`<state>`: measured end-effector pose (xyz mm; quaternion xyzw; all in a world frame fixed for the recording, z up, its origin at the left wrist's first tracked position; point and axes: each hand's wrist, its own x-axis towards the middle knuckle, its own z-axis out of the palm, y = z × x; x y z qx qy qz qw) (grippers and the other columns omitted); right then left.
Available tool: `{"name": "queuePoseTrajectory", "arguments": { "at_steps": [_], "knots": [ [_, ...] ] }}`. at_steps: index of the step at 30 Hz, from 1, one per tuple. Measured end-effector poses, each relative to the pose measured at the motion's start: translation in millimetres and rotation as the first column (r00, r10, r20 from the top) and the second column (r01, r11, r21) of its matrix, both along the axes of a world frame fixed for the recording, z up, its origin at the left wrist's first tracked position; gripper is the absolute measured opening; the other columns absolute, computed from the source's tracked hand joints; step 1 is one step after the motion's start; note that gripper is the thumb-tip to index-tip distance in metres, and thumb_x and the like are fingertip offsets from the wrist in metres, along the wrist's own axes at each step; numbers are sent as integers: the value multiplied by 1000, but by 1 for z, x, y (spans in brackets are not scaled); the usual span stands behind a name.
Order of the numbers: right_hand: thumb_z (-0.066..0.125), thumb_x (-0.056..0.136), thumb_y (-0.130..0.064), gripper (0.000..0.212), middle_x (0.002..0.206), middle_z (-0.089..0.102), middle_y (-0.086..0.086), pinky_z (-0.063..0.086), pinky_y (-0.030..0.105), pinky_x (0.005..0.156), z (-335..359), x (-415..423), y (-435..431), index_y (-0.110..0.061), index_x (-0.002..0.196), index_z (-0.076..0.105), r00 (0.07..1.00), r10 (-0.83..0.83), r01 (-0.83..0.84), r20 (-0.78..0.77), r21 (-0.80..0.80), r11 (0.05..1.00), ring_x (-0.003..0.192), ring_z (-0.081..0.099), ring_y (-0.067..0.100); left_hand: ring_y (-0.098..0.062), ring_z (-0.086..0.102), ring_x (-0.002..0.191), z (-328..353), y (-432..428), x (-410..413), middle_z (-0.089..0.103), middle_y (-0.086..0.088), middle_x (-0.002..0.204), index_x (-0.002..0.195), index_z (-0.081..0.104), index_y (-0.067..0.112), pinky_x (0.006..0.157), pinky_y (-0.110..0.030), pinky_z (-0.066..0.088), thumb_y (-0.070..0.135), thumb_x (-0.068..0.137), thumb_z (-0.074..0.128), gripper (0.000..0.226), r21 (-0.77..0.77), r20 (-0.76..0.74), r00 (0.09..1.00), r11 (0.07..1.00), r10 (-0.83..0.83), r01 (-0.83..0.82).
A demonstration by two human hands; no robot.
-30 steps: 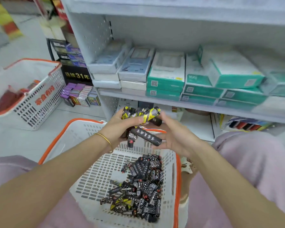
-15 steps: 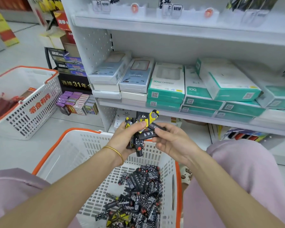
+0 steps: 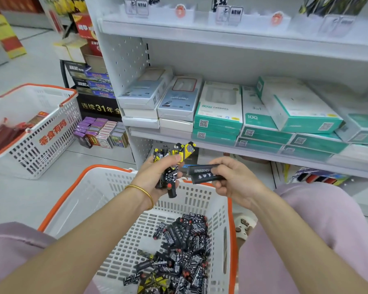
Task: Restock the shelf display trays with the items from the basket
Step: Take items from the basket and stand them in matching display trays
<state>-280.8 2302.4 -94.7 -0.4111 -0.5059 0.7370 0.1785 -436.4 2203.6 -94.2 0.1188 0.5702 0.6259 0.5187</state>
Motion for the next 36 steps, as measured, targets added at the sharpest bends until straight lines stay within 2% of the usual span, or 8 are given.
{"name": "queuePoseTrajectory", "arguments": {
  "at_steps": [2,6,13,18,24,27,32,36],
  "knots": [
    [44,93,2,16,67,49,10,30,16,34,0,0,0,-9,91,55,996,86,-88,37,45,995,40,41,9,-14,58,52,5,-1,2,71,-12,94,120,51,6,48,-25,49,17,71,74,55,7,56,993,995,-103,102],
    [46,93,2,16,65,46,7,29,15,33,-1,-2,2,-11,87,53,985,144,-154,96,111,982,39,39,7,-14,56,49,8,-2,8,64,-6,71,92,54,13,44,-23,47,8,76,71,24,-60,19,975,974,-220,221],
    [49,92,2,15,76,51,11,29,16,34,-4,-2,1,-8,103,51,991,126,-133,52,141,981,40,39,8,-15,51,50,6,1,10,61,-7,71,92,52,15,48,-24,46,7,79,70,23,-84,44,971,967,-236,239],
    [50,90,5,21,73,56,10,27,15,33,-1,4,2,-6,108,47,991,134,-133,-2,94,987,39,39,8,-12,53,48,10,1,14,62,-5,67,91,55,14,46,-23,48,15,63,73,33,-69,103,931,931,-350,358],
    [56,88,4,32,93,59,5,32,15,38,-2,9,3,-13,115,58,992,122,-120,6,237,964,44,41,7,-12,52,47,9,3,18,60,-4,65,92,55,13,47,-23,47,14,69,71,28,-73,83,924,922,-374,380],
    [59,87,3,37,81,61,5,36,18,41,-1,11,2,-16,117,56,994,110,-106,-2,255,961,44,45,8,-12,52,46,10,5,19,60,-4,67,93,54,13,46,-23,47,14,66,72,32,-49,105,930,933,-351,357],
    [64,81,7,25,65,61,4,46,18,44,7,21,0,-3,102,54,999,25,-18,-37,187,982,47,54,10,-12,51,44,13,6,23,62,-7,73,101,53,12,46,-24,47,16,59,73,47,7,157,938,950,-310,312],
    [60,79,14,20,70,57,5,51,19,51,27,43,3,-7,82,61,990,15,9,-138,171,985,55,56,11,-11,50,42,25,11,26,61,-13,99,111,55,8,43,-22,47,18,62,70,52,62,208,942,965,-262,254]
  ]
}}
